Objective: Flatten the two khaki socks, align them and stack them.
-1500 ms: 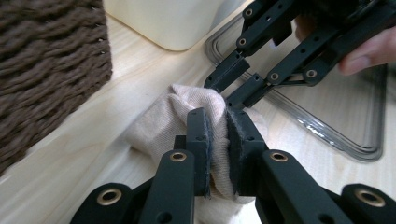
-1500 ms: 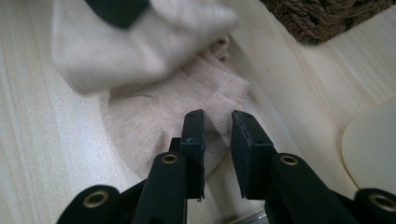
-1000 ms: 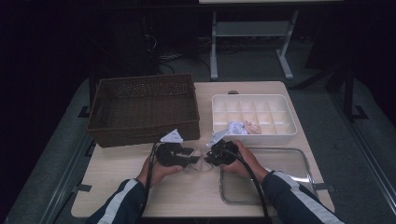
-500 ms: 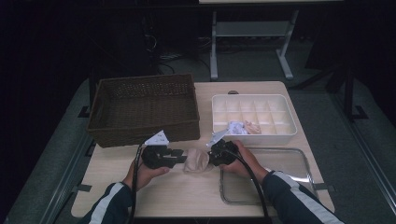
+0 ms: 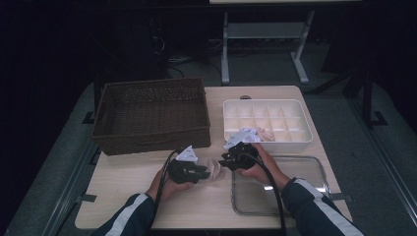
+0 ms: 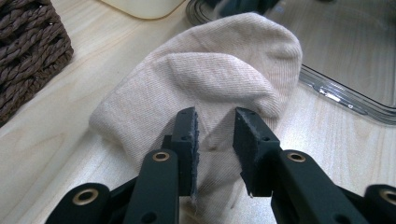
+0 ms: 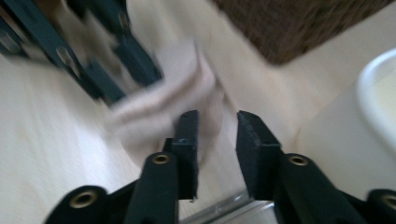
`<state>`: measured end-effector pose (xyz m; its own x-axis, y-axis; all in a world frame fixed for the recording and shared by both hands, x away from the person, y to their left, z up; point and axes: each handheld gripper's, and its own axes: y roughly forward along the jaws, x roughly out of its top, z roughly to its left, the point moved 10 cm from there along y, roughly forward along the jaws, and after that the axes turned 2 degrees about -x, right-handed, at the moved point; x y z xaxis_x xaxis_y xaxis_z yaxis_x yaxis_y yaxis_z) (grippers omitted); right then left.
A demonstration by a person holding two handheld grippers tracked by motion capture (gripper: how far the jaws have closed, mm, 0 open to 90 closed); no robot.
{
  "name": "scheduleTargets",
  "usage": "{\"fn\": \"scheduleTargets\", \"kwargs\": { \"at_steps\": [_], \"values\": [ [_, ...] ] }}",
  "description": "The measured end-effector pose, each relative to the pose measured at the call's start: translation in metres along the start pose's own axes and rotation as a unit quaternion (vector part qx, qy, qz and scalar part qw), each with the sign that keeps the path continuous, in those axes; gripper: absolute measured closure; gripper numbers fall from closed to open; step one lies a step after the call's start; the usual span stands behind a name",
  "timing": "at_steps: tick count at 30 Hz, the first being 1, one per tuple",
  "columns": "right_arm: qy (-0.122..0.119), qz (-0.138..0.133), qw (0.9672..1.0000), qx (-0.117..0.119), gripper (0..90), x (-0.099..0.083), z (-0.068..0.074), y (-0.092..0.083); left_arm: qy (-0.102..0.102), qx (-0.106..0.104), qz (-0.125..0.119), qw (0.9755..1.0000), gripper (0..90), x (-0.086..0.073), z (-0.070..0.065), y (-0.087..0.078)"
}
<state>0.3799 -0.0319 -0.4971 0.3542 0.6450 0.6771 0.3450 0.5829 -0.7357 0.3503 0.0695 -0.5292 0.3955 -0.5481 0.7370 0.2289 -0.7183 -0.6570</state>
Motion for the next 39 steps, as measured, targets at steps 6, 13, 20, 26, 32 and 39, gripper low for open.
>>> {"fn": "scheduleTargets", "kwargs": {
  "at_steps": [6, 13, 20, 26, 32, 39],
  "values": [
    [-0.024, -0.037, 0.9990, 0.007, 79.6, 0.019, 0.018, -0.002, 0.001, -0.003, 0.000, 1.0000, 65.5, 0.000, -0.001, 0.000],
    [-0.045, -0.003, 0.9989, 0.009, 79.3, 0.012, 0.026, 0.022, -0.004, 0.018, -0.006, 0.9998, 50.3, 0.000, 0.006, -0.012],
    [-0.046, 0.034, 0.9983, 0.007, 78.5, -0.006, 0.017, 0.032, -0.061, 0.033, -0.019, 0.9974, 37.9, -0.007, 0.023, -0.024],
    [-0.059, 0.040, 0.9975, -0.001, 78.5, -0.008, 0.019, 0.034, -0.071, 0.018, 0.005, 0.9973, 41.1, -0.013, 0.021, -0.009],
    [-0.069, 0.031, 0.9970, -0.014, 78.9, -0.004, 0.019, 0.030, -0.070, 0.007, 0.004, 0.9975, 56.9, -0.014, 0.017, -0.009],
    [-0.069, -0.006, 0.9975, -0.011, 84.5, 0.012, 0.029, 0.018, -0.076, -0.001, 0.005, 0.9971, 62.0, -0.014, 0.016, -0.009]
  ]
}}
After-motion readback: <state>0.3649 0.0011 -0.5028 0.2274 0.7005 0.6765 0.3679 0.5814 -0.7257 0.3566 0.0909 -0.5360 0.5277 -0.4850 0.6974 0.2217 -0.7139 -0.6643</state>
